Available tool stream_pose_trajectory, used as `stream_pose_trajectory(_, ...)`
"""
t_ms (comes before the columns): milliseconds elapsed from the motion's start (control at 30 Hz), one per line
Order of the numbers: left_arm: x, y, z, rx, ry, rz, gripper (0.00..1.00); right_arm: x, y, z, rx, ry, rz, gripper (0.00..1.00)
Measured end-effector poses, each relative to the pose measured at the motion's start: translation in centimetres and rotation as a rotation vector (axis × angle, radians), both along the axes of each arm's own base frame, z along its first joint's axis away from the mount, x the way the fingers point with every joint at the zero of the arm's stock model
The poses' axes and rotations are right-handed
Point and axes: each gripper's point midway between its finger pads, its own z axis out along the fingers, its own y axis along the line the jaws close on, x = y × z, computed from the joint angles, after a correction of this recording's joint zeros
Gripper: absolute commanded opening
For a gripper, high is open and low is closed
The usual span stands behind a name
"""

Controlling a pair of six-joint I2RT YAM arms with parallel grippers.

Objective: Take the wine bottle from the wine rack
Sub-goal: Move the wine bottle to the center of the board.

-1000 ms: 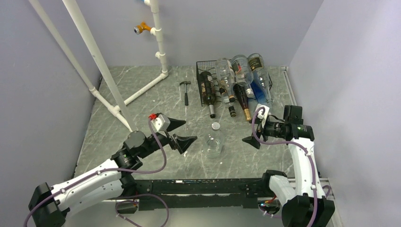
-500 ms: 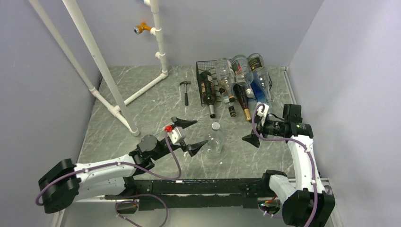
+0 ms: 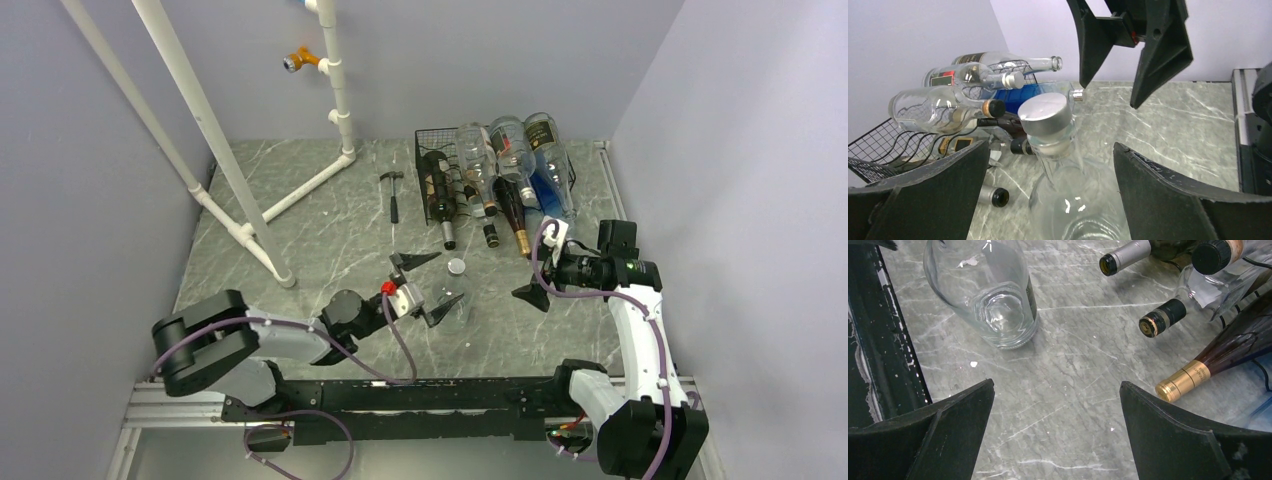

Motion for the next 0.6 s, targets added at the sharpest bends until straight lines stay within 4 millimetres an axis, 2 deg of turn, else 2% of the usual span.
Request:
stream_pose_trajectory(100,0.6,-0.8,-0.1,-0.027,-0.002,0.010,0.96,0.0,-0.1,0.0,-0.006,-0.005,0.002,1.00)
stream_pose_trajectory(400,1.6,-2.5,-2.2,-0.035,0.060,0.008,0.79,-0.1,-0.1,0.0,-0.018,-0.029,0.009,1.00)
stream_pose_trajectory(600,1.6,-2.9,-1.6,-0.064,0.076,0.000,0.71,-0.2,-0.1,0.1,-0.022,-0.042,0.012,1.00)
